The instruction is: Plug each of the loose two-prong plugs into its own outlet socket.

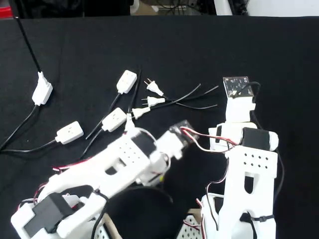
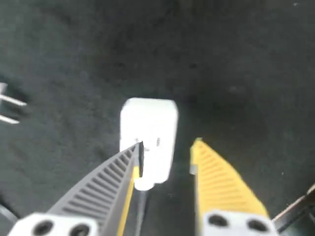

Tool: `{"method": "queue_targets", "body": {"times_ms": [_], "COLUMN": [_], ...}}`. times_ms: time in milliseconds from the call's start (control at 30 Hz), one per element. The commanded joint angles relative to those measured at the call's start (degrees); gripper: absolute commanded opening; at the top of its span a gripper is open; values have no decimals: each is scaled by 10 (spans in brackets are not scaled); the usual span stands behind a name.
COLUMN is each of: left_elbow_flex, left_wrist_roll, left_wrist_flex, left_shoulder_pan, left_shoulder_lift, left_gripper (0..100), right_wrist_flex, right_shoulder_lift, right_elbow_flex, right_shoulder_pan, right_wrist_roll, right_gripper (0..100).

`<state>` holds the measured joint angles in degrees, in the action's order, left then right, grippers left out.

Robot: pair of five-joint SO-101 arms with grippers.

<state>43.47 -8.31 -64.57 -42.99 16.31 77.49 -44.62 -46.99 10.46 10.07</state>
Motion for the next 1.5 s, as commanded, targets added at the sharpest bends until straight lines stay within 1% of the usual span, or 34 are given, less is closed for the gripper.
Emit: {"method": "queue_targets", "body": {"times_ms": [0,67,200,300,400,600,667,767,867,900,1000,1133,1233,1300,1367,1400,1467], "left_elbow_flex": [46,64,70,80,88,71,59,39,26,22,3,-17,-22,-23,-35,-46,-80], "left_wrist_roll": [16,1,-37,-63,-77,-78,-78,-78,-75,-75,-68,-38,-38,-38,-38,-38,-38], "left_wrist_flex": [68,82,82,82,82,81,79,78,68,68,64,129,174,212,223,215,185], "left_shoulder_pan": [1,25,95,118,116,116,116,116,115,108,75,43,15,14,23,29,36], "left_shoulder_lift": [14,14,14,13,13,19,17,14,18,20,20,8,-20,-57,-103,-124,-158], "left_gripper": [229,228,228,227,227,225,178,30,40,26,30,29,29,30,33,48,118], "right_wrist_flex": [-2,-2,-2,-2,-1,-1,-1,4,5,5,5,6,6,6,6,6,6], "right_shoulder_lift": [-3,-3,-3,-3,-3,-3,-3,-3,-3,-3,-3,-3,-3,-3,-3,-3,-3], "right_elbow_flex": [15,15,15,15,15,15,15,15,15,15,16,16,17,18,18,18,18], "right_shoulder_pan": [-11,-11,-11,-11,-11,-11,-11,-11,-11,-11,-11,-11,-8,-6,-6,-6,-6], "right_wrist_roll": [2,1,1,1,0,-1,-1,1,2,2,3,3,3,3,3,3,3], "right_gripper": [16,16,16,16,16,15,15,15,15,15,15,15,15,15,15,15,15]}}
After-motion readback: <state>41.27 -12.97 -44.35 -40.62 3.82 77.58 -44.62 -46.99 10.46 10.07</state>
